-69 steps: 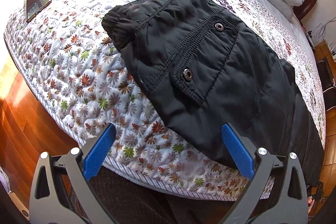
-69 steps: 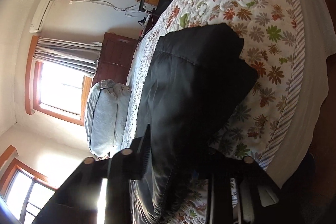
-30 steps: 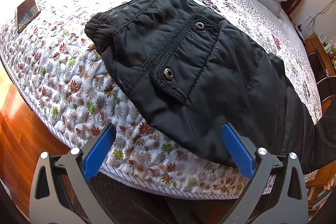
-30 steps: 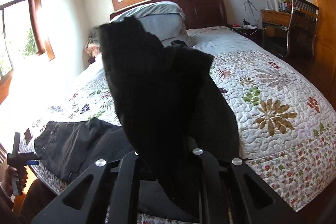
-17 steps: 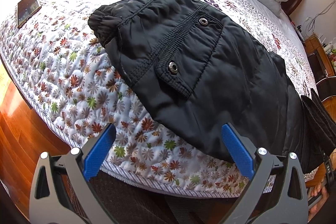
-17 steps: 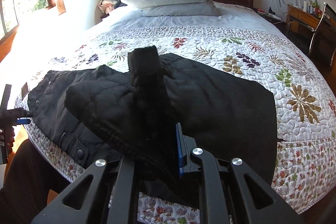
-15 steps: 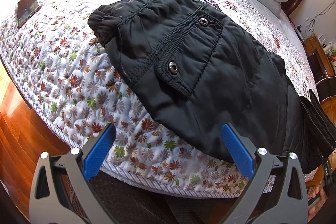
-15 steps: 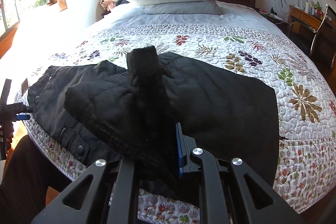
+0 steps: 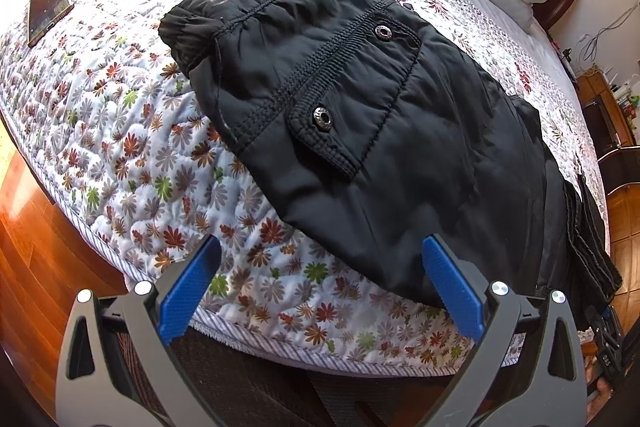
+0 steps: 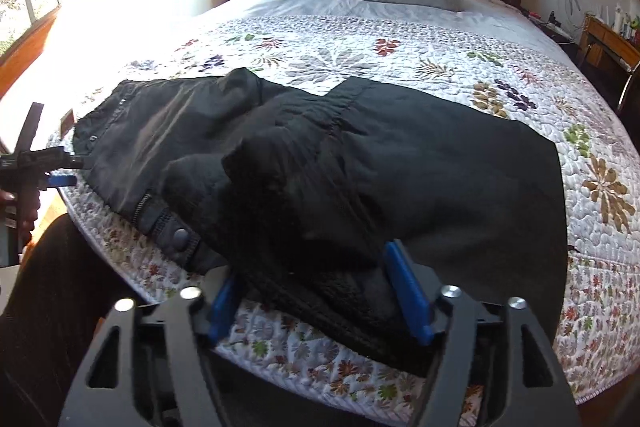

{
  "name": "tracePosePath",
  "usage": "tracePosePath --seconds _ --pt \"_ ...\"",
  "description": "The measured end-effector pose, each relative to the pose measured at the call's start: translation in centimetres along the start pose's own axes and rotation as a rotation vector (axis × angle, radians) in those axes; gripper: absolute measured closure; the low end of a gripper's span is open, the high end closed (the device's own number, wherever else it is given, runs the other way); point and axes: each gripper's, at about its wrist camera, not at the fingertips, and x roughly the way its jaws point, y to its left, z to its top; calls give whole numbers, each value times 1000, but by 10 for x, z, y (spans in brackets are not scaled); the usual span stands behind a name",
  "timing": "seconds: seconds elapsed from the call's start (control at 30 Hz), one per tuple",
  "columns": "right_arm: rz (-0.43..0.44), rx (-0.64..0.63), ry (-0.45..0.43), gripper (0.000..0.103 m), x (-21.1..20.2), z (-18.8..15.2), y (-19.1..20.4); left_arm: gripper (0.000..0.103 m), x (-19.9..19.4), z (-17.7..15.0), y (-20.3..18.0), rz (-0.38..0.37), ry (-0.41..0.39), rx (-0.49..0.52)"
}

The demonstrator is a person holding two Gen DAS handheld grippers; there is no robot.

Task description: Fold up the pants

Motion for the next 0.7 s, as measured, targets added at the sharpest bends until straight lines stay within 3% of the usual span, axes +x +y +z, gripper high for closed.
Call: tracePosePath --seconds 0.07,0.2,0.37,0.43,0.57,0.7 --pt "45 -19 -16 27 -8 -1 9 3 0 0 0 -7 1 -5" --pt "-16 -88 -84 27 -19 5 27 3 0 -2 0 -13 2 -10" --pt "-27 -118 -43 32 1 10 33 3 0 -6 3 -23 3 -24" --pt "-40 -128 -22 44 11 9 33 3 0 -9 5 -28 7 -32" --pt "-39 -117 -12 58 21 9 29 3 1 -13 11 -34 8 -40" --pt "-29 -124 -29 85 16 13 31 3 0 -14 16 -39 8 -52"
